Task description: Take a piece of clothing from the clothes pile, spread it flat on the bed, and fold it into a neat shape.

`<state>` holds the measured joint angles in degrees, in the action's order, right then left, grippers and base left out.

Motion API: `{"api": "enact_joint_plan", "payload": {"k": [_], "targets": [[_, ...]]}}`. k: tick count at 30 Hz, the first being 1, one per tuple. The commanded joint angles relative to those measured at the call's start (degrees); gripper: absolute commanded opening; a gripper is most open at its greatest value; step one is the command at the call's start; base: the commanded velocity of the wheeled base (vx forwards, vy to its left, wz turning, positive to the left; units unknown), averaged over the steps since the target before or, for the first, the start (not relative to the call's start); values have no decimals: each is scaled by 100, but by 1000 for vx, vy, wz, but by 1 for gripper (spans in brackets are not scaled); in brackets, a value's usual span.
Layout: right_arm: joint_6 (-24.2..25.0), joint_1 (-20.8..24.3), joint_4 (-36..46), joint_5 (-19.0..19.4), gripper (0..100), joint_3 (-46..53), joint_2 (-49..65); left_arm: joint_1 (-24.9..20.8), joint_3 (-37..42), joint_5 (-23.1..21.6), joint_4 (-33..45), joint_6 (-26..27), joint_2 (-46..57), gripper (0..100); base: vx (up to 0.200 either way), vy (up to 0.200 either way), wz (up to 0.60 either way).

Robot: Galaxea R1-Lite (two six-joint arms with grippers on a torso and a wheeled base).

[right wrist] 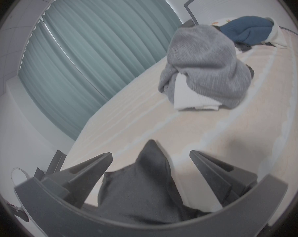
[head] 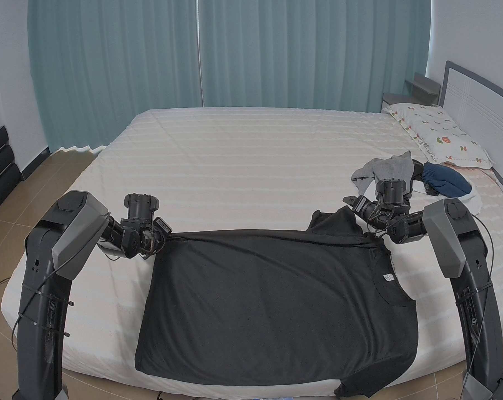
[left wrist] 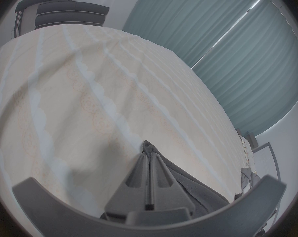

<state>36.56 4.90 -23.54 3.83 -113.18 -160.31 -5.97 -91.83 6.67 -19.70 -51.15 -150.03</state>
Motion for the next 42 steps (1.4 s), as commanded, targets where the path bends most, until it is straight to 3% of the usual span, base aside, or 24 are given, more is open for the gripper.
{"api": "enact_joint_plan", "payload": {"k": [1, 11, 12, 23, 42], "targets": [[-8, 20, 95, -5, 100, 15, -71, 0, -1, 1, 1, 0, -18, 0, 0, 0, 0], [-17, 28, 236, -22, 100, 33, -168, -9, -1, 1, 1, 0, -26, 0, 0, 0, 0], [-35, 46, 245, -22, 0, 50, -168, -9, -1, 1, 1, 0, -26, 0, 0, 0, 0], [-307, 72, 183, -40, 0, 68, -185, -9, -1, 1, 1, 9, -26, 0, 0, 0, 0], [-466, 28, -1610, -110, 0, -141, -1, -27, -212, 71, -166, 18, -61, 0, 0, 0, 0]]}}
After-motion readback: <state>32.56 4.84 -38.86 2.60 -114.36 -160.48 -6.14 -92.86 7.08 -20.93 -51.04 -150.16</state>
